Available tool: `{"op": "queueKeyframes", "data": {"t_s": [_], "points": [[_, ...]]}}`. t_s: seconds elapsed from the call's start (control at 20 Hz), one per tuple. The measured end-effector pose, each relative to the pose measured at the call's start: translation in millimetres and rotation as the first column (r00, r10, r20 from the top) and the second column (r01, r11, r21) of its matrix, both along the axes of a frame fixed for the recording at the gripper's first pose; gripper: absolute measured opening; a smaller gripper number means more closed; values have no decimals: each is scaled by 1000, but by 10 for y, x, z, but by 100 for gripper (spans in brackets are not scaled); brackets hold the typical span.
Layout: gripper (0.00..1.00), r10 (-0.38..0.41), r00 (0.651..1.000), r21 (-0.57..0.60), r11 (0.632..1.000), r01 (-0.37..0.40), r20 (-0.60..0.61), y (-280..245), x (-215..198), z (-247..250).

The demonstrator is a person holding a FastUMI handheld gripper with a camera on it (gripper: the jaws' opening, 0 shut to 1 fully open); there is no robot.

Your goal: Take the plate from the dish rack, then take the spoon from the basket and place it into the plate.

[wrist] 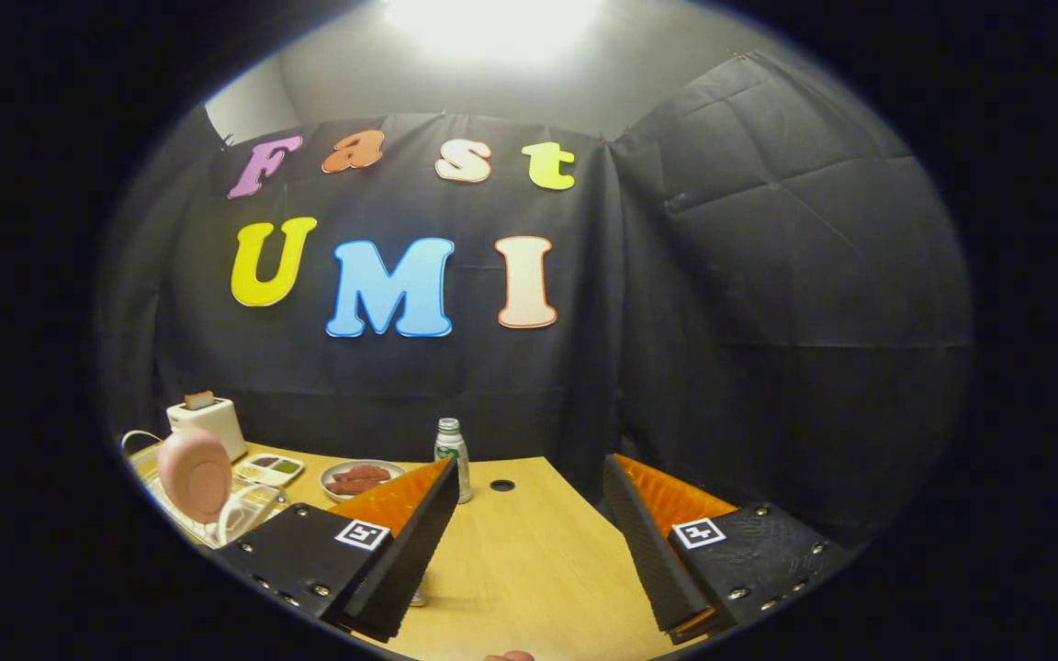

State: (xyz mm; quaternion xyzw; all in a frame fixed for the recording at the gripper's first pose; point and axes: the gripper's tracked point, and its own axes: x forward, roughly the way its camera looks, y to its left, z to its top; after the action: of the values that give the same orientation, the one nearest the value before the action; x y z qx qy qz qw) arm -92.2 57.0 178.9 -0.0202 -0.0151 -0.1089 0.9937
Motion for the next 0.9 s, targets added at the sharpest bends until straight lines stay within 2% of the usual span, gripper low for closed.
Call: {"op": "queueKeyframes", "data": {"t_s": [0.25, 0.6, 0.9], "points": [[96, 115, 993, 1, 993, -115, -3, 977, 60, 262], [96, 263, 964, 28, 965, -262, -26, 2259, 316, 388], [96, 284, 946, 82, 958, -274, -155, 2865, 571, 69]]}}
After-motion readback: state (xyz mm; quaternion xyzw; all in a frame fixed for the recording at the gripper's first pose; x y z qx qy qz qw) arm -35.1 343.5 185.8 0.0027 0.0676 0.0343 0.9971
